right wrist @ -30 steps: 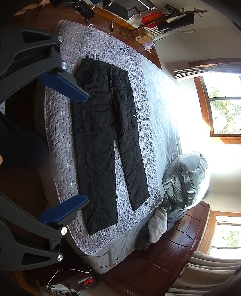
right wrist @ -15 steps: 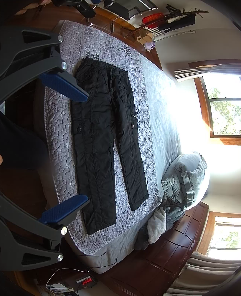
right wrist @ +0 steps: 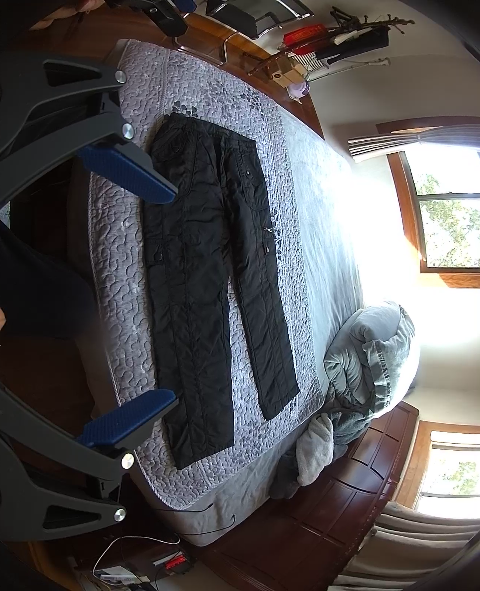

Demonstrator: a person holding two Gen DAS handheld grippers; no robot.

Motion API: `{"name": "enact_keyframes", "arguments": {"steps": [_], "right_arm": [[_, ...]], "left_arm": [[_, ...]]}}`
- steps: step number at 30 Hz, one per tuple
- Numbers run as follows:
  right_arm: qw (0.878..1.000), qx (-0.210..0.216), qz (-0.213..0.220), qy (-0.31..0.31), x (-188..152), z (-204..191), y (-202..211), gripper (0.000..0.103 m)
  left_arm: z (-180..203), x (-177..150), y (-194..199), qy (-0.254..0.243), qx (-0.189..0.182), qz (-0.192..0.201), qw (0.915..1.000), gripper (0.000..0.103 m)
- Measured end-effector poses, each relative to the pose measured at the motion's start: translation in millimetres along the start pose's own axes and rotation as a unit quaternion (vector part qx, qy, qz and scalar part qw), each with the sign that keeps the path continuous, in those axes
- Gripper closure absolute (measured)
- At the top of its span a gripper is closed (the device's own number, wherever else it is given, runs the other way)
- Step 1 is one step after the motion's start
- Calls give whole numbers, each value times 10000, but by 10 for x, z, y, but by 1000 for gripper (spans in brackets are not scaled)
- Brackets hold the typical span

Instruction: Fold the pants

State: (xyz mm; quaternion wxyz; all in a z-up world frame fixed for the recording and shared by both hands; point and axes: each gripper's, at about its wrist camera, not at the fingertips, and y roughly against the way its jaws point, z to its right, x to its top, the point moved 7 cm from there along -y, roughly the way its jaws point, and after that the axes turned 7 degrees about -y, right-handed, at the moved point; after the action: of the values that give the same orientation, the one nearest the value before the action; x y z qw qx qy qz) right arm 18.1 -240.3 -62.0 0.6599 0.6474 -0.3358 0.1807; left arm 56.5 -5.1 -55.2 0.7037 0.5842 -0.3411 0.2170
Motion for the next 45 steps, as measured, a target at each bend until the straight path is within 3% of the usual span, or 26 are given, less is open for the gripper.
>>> {"name": "enact_keyframes", "arguments": {"steps": [1,2,5,9,11,12,14,16,18,21,23,25,29,32,37,38,39,41,45], "right_arm": [[10000,-8,23,-2,3,18,-19,2],[10000,-8,97,21,13,28,-35,2],[9987,294,388,139,38,63,-156,2],[9987,496,-112,-79,-47,300,-672,3],[9986,443,-197,-220,-85,498,-923,3],[9978,486,-322,-318,-108,597,-1057,3],[9912,794,-719,-772,-174,850,-1374,2],[9821,961,-1089,-1200,-241,1131,-1703,2],[9740,840,-1421,-1550,-320,1438,-2015,2],[9681,748,-1556,-1815,-398,1846,-2333,2],[9652,682,-1573,-1976,-446,2113,-2521,2],[9530,754,-1747,-2358,-537,2368,-2719,2],[9339,804,-1941,-2893,-699,2771,-3016,3],[9237,918,-1935,-3176,-759,3003,-3124,3],[9009,1090,-1903,-3746,-830,3460,-3275,3],[8906,1131,-1824,-4010,-838,3607,-3296,10],[8789,1217,-1765,-4261,-843,3738,-3321,29],[8601,1283,-1684,-4641,-860,3986,-3381,48],[8491,1111,-1510,-4939,-875,4323,-3432,38]], "left_arm": [[-29,-21,-46,185,-292,-46,9994,4],[-69,-42,-96,246,-361,-108,9990,4],[-91,-92,-267,-274,-104,-161,9994,4],[-259,-162,-519,-589,258,76,9979,3],[-357,-294,-795,-787,369,-307,9957,3],[-437,-398,-993,-733,163,-696,9947,4],[-686,-583,-1348,-321,-334,-1160,9922,4],[-1070,-756,-1728,294,-416,-1635,9852,4],[-1402,-905,-2049,937,-739,-1926,9740,4],[-1871,-1073,-2486,1842,-603,-2092,9585,4],[-2113,-1185,-2757,2560,-771,-2166,9389,4],[-2336,-1293,-2987,3091,-648,-2259,9215,4],[-2499,-1392,-3278,3078,-223,-2430,9196,8],[-2410,-1390,-3388,2958,-287,-2527,9208,50],[-2432,-1437,-3460,3192,-298,-2528,9129,49],[-2461,-1450,-3468,3304,-355,-2469,9103,49],[-2505,-1473,-3477,3386,-400,-2393,9091,49],[-2549,-1535,-3472,3457,-426,-2305,9086,49],[-2552,-1580,-3436,3530,-414,-2176,9090,42]]}}
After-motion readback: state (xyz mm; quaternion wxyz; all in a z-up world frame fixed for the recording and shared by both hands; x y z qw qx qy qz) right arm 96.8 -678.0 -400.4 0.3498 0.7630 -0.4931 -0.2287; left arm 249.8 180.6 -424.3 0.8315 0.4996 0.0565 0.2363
